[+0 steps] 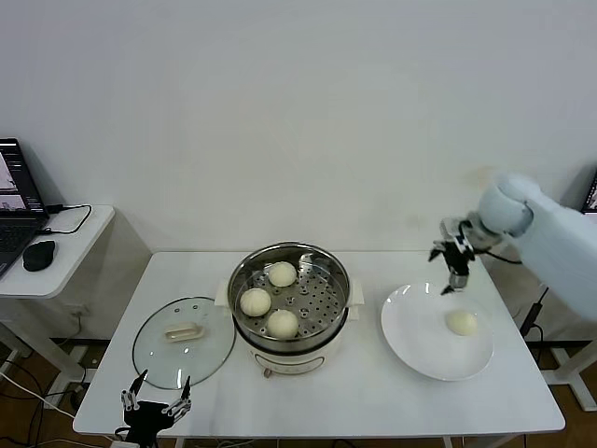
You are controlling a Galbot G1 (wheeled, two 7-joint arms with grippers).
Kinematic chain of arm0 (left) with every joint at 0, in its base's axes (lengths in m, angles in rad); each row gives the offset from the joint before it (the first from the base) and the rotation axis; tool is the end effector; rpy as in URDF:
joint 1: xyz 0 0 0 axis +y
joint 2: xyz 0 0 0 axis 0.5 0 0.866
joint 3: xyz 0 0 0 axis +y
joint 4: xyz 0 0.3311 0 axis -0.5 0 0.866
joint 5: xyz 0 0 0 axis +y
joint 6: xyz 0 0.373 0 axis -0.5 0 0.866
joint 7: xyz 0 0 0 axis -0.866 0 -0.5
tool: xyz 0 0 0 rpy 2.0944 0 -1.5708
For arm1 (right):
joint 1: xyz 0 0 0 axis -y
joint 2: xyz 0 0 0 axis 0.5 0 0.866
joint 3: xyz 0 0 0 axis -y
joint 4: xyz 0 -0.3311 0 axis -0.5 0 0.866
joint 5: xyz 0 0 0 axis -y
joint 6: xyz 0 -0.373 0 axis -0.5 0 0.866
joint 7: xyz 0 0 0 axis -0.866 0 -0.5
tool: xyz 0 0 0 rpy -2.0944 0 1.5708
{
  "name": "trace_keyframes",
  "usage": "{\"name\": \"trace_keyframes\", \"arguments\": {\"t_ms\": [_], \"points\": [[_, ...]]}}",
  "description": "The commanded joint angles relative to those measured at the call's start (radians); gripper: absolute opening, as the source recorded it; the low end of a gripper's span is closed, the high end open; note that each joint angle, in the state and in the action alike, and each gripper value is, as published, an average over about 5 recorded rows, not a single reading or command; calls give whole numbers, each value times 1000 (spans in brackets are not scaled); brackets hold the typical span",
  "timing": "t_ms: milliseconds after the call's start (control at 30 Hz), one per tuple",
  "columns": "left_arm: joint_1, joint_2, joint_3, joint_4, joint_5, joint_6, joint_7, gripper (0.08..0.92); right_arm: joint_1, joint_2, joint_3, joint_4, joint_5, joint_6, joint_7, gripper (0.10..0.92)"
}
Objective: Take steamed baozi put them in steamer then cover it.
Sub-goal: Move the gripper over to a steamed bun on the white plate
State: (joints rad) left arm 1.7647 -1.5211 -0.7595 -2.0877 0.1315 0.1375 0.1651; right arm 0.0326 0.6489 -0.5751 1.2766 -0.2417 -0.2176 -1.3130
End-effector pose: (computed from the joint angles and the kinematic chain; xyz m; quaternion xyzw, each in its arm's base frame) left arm 0.1436 0.0830 -0.3149 0.0051 -0.9746 -0.1330 0.1803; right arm 0.5340 -0.1579 -0.1014 0.4701 -0.5510 0.5542 0.4102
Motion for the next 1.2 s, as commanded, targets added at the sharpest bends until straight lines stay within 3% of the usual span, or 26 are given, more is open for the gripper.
{"name": "trace_keyframes", "arguments": {"t_ms": [33, 233, 1200], "points": [[12, 0, 1, 2, 5, 1, 1, 823, -255, -30, 181, -77, -161, 29, 32, 823], [14, -5, -3, 5, 8, 2, 1, 823, -288, 10, 206, -137, -159, 100, 63, 823], [5, -3, -1, 32, 19, 1, 2, 823, -295, 104, 224, -280, -242, 138, 165, 823]]}}
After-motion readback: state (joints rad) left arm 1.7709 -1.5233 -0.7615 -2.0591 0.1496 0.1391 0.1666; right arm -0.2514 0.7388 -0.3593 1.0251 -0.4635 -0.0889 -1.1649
